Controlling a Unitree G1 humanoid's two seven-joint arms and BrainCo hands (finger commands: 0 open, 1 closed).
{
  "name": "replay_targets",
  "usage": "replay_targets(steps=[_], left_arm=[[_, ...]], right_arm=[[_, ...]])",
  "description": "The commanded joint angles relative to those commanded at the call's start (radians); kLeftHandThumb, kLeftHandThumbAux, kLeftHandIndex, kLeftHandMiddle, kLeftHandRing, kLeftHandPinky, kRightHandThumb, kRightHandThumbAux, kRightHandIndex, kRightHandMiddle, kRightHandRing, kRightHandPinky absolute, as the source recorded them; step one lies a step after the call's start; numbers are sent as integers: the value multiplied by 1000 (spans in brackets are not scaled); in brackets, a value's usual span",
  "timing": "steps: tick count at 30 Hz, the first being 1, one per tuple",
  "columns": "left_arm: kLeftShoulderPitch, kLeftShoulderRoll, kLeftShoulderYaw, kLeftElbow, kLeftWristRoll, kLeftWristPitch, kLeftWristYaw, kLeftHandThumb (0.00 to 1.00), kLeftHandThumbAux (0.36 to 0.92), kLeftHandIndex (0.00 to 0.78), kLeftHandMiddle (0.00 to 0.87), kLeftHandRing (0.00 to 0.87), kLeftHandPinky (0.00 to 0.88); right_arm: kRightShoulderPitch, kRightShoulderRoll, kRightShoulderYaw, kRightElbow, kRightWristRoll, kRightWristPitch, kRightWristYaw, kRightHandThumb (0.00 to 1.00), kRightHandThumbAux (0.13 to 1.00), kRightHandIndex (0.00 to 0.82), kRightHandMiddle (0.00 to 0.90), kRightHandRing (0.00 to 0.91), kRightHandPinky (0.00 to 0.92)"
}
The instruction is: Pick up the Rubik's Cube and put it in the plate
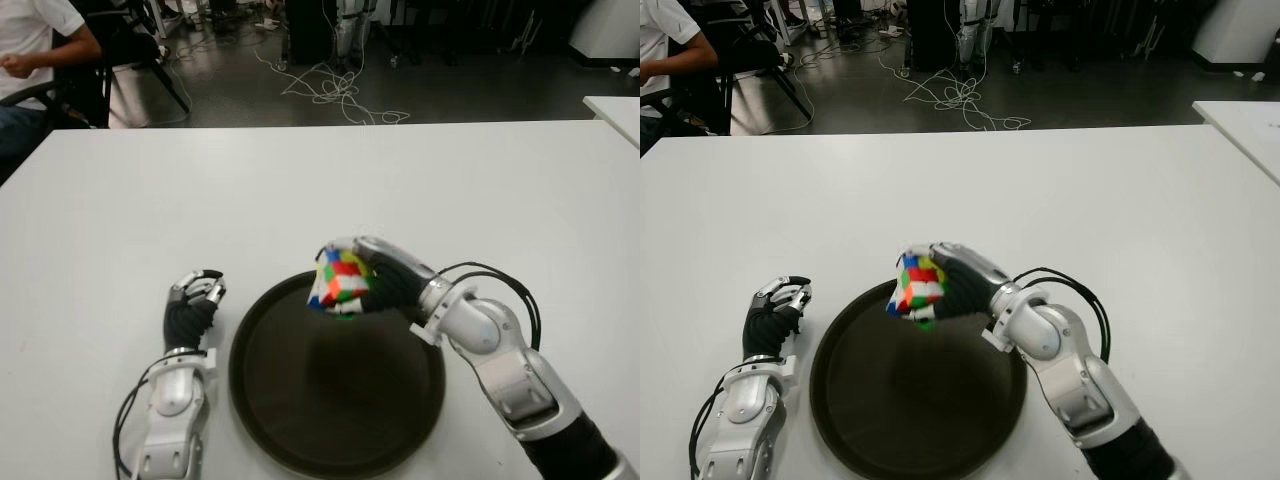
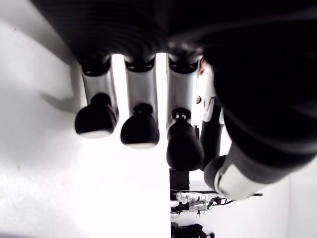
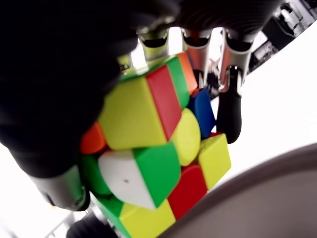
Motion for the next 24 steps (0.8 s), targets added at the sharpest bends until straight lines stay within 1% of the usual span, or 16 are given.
replay_targets(steps=[3, 5, 8, 12, 16, 19, 24], left_arm=[[1, 2, -1, 1, 1, 1, -1, 713, 703, 444, 814, 830, 824], [1, 2, -1, -1, 3, 4, 1, 713, 703, 444, 815, 828, 823], [2, 4, -3, -2, 7, 10, 2, 713, 703, 444, 816, 829, 822], [4, 4, -6, -4, 11, 10, 2, 713, 703, 444, 815, 827, 818], [6, 4, -8, -9, 16, 14, 4, 712, 704, 444, 816, 826, 819], [8, 2, -8, -15, 18, 19, 8, 712, 704, 444, 817, 827, 821], [8, -2, -7, -17, 18, 21, 16, 712, 704, 444, 817, 827, 823]], right_arm=[[0, -2, 31, 9, -28, 5, 16, 682, 734, 436, 800, 814, 795], [-1, 0, 42, 17, -39, 8, 22, 682, 734, 436, 804, 818, 800], [-18, 12, 58, 68, -54, -3, 9, 682, 734, 436, 808, 823, 803], [-25, 14, 64, 83, -78, -10, 0, 682, 734, 436, 820, 833, 819], [-32, 8, 68, 87, -99, -19, 4, 683, 735, 436, 832, 842, 831], [-32, 6, 66, 93, -100, -27, 9, 683, 735, 436, 834, 842, 831], [-24, 15, 61, 103, -87, -24, 10, 683, 735, 436, 819, 829, 809]])
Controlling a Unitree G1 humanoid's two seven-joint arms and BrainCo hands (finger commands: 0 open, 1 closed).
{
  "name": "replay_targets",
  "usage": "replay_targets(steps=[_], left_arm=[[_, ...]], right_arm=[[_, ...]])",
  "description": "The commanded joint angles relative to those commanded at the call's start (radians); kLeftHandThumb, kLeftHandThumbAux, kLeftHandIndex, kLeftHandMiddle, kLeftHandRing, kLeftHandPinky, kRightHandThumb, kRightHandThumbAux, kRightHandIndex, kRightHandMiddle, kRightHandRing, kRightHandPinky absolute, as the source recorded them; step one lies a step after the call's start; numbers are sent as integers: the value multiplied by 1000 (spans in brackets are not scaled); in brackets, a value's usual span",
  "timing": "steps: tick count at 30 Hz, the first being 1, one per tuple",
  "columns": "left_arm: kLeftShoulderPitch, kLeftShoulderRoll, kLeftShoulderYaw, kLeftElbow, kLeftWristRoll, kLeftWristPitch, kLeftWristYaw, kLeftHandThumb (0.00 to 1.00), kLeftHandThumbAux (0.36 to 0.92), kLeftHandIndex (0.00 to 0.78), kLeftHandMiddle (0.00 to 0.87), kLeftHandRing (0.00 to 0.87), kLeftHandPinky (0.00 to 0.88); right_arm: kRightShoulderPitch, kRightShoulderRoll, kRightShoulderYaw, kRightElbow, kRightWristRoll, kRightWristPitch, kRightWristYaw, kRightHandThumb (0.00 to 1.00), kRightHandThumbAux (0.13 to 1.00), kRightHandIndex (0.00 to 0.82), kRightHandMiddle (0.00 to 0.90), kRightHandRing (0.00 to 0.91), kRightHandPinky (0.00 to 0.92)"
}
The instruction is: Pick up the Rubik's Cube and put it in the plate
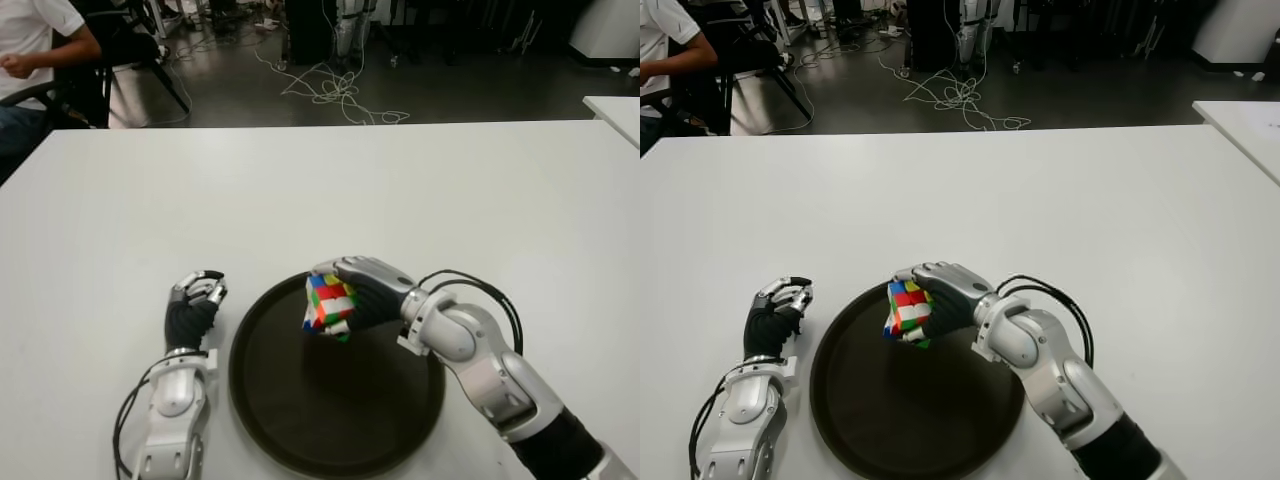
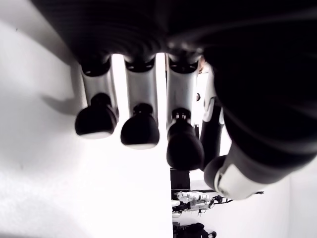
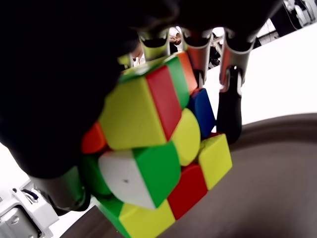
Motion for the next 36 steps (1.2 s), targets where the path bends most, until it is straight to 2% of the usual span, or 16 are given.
replay_targets(steps=[19, 23, 29, 36], left_arm=[[3, 1, -7, -5, -3, -1, 0, 712, 703, 444, 816, 827, 821], [3, 0, -7, -7, -10, -3, -4, 713, 703, 444, 816, 826, 818], [4, -1, -6, -9, -15, 0, -4, 712, 703, 444, 813, 824, 820], [1, 5, -7, -8, -13, 12, -8, 711, 704, 444, 816, 826, 820]], right_arm=[[-4, 28, 8, 30, -25, 52, 4, 682, 736, 435, 800, 797, 770], [-9, 34, 19, 72, -44, 21, -36, 682, 736, 435, 799, 797, 771], [-18, 21, 25, 110, -70, -42, -78, 681, 736, 434, 789, 791, 760], [-17, 21, 12, 112, -45, -57, -56, 682, 736, 434, 793, 787, 758]])
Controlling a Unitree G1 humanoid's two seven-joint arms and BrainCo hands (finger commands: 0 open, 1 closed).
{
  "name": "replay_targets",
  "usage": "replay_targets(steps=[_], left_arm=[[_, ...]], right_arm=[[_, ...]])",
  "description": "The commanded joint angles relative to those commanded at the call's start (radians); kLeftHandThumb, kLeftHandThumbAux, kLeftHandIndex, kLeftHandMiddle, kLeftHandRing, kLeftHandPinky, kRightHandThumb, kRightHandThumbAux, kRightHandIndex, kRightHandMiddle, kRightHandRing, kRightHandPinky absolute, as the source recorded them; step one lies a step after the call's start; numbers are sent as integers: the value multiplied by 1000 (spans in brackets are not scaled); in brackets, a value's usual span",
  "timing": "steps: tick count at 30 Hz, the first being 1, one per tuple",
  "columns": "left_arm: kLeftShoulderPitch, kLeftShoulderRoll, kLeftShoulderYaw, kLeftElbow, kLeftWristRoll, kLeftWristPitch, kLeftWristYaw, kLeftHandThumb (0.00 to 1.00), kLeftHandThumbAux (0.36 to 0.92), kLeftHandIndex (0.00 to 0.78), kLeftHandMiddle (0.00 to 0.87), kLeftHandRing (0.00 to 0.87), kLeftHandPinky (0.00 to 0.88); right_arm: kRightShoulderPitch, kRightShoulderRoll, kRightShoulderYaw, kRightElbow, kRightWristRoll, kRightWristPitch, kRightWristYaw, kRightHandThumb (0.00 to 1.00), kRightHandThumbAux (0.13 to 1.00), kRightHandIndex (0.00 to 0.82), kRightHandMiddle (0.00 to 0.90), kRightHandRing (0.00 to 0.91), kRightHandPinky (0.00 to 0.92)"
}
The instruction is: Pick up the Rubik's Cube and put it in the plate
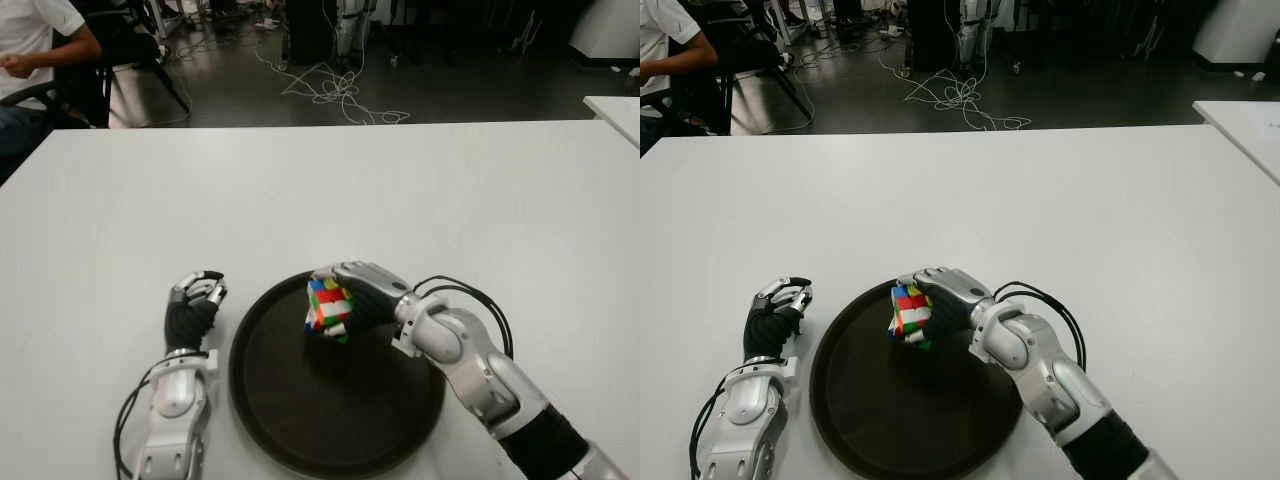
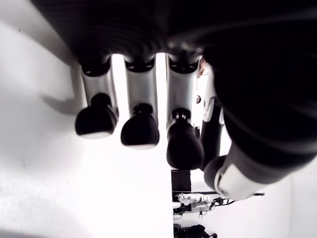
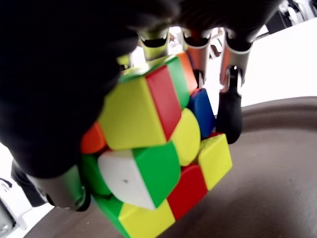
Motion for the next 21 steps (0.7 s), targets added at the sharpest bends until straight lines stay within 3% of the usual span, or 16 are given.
replay_targets(steps=[13, 21], left_arm=[[-4, -1, 1, 9, 11, 0, 15, 712, 703, 444, 817, 828, 819], [1, 3, -3, 9, 8, -17, 1, 712, 703, 444, 818, 829, 821]], right_arm=[[-7, -7, 0, -5, 5, 3, 34, 682, 737, 433, 795, 782, 752], [-20, -37, 4, -22, 0, -13, 76, 680, 737, 431, 753, 746, 706]])
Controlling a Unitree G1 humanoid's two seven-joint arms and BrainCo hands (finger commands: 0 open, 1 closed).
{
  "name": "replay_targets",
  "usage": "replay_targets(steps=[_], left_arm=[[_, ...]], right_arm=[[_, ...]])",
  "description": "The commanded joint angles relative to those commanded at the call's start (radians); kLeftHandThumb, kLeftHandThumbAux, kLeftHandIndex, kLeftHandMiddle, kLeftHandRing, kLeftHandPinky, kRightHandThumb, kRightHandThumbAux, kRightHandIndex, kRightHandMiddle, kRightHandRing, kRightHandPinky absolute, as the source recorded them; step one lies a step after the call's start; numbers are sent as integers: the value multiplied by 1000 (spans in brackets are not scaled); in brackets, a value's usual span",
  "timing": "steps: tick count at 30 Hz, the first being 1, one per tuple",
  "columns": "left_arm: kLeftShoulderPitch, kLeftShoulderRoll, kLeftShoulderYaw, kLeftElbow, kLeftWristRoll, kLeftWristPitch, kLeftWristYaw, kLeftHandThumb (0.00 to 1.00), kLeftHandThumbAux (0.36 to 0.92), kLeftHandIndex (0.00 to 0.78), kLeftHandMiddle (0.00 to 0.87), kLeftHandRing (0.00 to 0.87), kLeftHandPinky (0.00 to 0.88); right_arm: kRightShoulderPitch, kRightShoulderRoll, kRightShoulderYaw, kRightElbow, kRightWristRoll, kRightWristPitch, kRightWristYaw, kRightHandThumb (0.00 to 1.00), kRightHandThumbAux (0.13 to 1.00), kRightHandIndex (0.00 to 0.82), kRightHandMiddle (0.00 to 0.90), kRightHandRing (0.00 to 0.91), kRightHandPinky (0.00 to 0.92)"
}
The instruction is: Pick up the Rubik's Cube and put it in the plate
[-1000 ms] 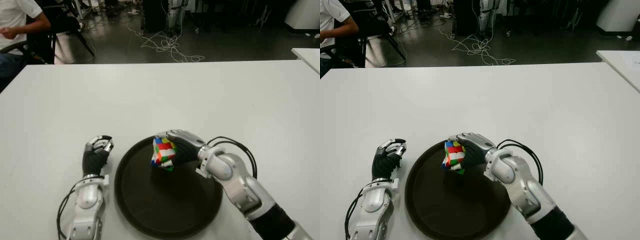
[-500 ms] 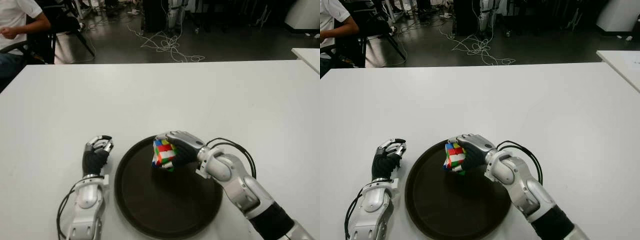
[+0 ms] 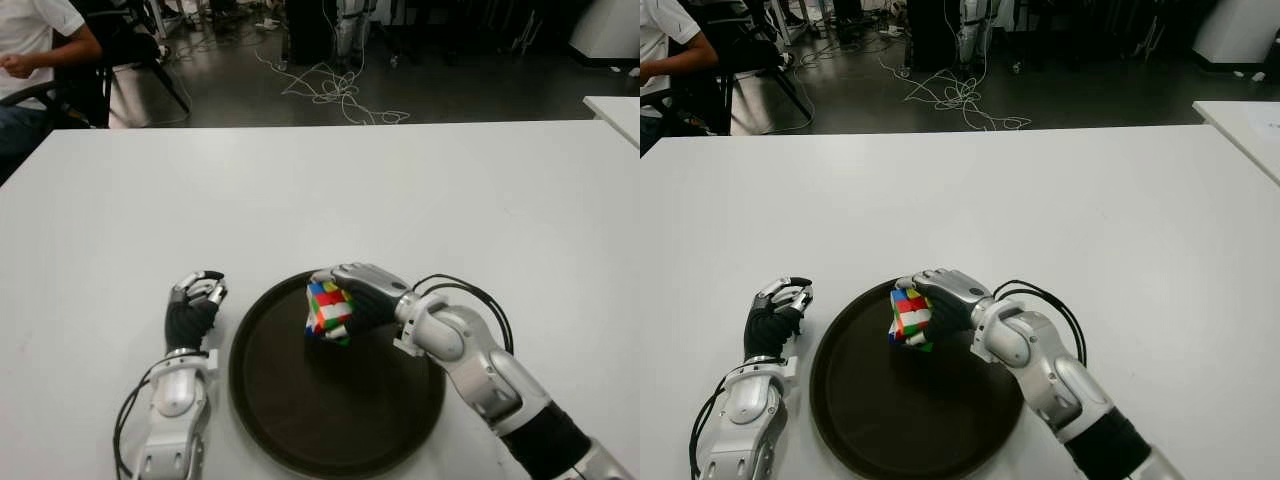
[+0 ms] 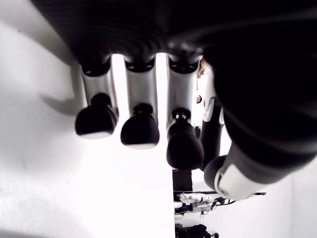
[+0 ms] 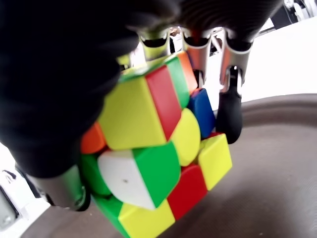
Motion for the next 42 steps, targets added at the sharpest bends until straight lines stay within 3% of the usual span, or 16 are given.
replay_targets(steps=[2, 5, 6, 7, 8, 11, 14, 26, 34, 42], left_arm=[[0, 2, -1, 2, 2, -3, 0, 712, 703, 444, 818, 829, 820], [-1, 3, -1, 3, 1, -5, -1, 712, 704, 444, 816, 826, 816], [-1, 2, -1, 3, 0, -5, -2, 712, 704, 444, 815, 826, 816], [0, 2, -1, 3, -1, -4, -2, 712, 704, 444, 815, 825, 817], [0, 2, 0, 3, -2, -4, -3, 712, 703, 444, 814, 825, 818], [1, 1, 1, 1, -5, -3, -4, 713, 703, 444, 814, 826, 819], [1, 0, 1, -1, -4, 1, -2, 713, 703, 444, 815, 826, 815], [-1, 5, 1, 7, 1, -3, -1, 711, 704, 444, 816, 824, 810], [-3, 5, 4, 9, -7, -3, -8, 711, 704, 444, 813, 825, 811], [-3, 7, 5, 10, -8, 0, -13, 711, 704, 444, 811, 822, 807]], right_arm=[[-8, -7, -5, -17, 20, 13, 42, 680, 737, 430, 730, 725, 674], [-13, -11, -11, -29, 44, 26, 85, 676, 740, 423, 552, 551, 404], [-14, -11, -13, -30, 50, 26, 94, 676, 741, 422, 529, 528, 370], [-15, -12, -14, -31, 54, 27, 100, 432, 769, 410, 460, 456, 289], [-17, -13, -15, -32, 59, 28, 108, 276, 782, 383, 397, 390, 233], [-22, -18, -17, -33, 69, 28, 128, 90, 784, 310, 283, 270, 175], [-36, -26, -18, -29, 87, 25, 157, 29, 771, 251, 217, 212, 172], [-68, -46, -12, -23, 103, 27, 208, 0, 744, 202, 170, 167, 108], [-65, -46, -19, -12, 100, -4, 178, 0, 768, 181, 157, 155, 98], [-86, -46, -18, -16, 118, 35, 229, 0, 806, 148, 145, 136, 88]])
